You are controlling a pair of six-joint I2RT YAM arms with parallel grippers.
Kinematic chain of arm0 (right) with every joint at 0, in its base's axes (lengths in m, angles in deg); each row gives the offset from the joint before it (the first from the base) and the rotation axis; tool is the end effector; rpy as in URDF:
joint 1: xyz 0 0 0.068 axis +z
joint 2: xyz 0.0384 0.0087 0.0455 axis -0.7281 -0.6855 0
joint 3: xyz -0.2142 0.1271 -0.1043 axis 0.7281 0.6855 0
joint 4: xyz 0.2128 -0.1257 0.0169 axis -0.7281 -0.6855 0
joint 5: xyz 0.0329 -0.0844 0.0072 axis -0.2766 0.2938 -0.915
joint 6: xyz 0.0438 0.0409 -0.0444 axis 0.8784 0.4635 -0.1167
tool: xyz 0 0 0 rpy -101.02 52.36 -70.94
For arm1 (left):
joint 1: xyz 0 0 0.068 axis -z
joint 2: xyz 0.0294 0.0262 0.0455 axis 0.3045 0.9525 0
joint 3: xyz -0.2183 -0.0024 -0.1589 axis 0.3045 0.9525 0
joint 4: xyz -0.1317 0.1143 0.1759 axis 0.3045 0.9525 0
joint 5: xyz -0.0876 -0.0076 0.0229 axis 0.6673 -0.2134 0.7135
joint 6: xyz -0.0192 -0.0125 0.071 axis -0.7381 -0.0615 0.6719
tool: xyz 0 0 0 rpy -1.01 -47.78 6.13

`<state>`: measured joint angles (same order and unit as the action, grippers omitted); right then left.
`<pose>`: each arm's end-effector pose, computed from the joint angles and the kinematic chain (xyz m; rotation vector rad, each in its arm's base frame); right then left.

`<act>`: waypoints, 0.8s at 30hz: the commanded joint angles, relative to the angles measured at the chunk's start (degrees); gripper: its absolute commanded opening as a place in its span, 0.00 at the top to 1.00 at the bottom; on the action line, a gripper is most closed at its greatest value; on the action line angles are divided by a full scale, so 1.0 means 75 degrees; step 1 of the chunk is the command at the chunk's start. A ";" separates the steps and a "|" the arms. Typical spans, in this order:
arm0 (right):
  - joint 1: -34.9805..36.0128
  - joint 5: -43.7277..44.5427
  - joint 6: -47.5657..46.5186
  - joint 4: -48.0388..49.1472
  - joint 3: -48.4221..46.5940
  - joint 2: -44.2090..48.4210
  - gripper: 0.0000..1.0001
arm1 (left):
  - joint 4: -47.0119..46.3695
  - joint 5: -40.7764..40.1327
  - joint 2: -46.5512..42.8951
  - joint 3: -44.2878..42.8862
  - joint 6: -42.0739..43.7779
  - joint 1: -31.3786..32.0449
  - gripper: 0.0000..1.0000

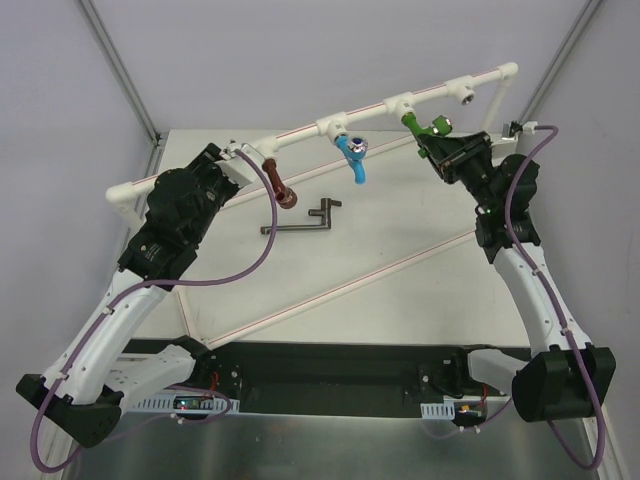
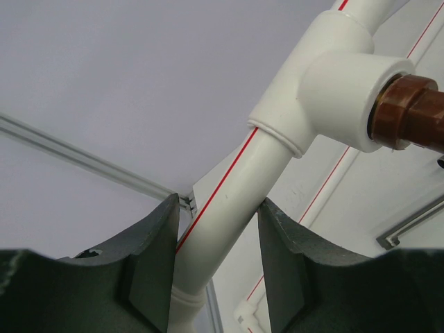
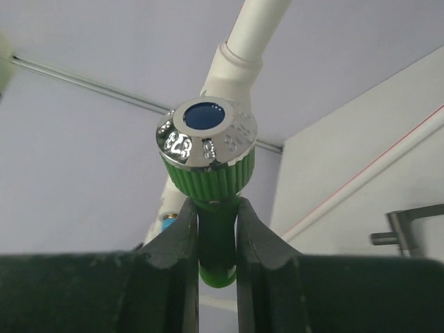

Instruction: Install the water faucets

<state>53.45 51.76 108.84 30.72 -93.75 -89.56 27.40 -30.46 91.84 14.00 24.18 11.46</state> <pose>0.2746 0.0553 0.4117 0.2078 1.4602 1.0550 0.1955 -0.0918 0.4372 0.7154 1.3663 0.3458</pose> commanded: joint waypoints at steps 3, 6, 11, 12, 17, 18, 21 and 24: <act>0.0088 0.0092 0.3555 0.2663 0.0726 -0.0174 0.94 | 0.1098 0.0144 0.0145 0.0291 -0.1024 0.0046 1.00; 0.0065 0.0185 0.3184 0.2642 0.0762 0.0024 0.56 | 0.1110 0.0132 0.0157 0.0280 -0.1013 0.0046 1.00; -0.0064 0.0373 0.1357 0.1191 0.0622 0.0668 0.07 | 0.1110 0.0132 0.0122 0.0292 -0.1013 0.0046 1.00; -0.0099 0.0396 0.1041 0.0655 0.0598 0.0774 0.03 | 0.1110 0.0132 0.0122 0.0292 -0.1013 0.0046 1.00; -0.0205 0.1028 -0.1613 -0.1456 0.0025 0.1605 0.04 | 0.1110 0.0120 0.0122 0.0292 -0.1001 0.0046 1.00; -0.0205 0.1157 -0.2051 -0.2179 -0.0150 0.1688 0.04 | 0.1110 0.0120 0.0110 0.0292 -0.1013 0.0046 1.00; -0.0181 0.1428 -0.3996 -0.3202 -0.0807 0.1876 0.04 | 0.1110 0.0132 0.0122 0.0280 -0.1013 0.0046 1.00; 0.0086 0.1276 -0.6227 -0.3929 -0.1545 0.1795 0.04 | 0.1110 0.0156 0.0099 0.0280 -0.1024 0.0046 1.00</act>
<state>52.27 59.84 89.60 12.05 -97.27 -76.95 28.05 -30.33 91.60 14.00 24.13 11.55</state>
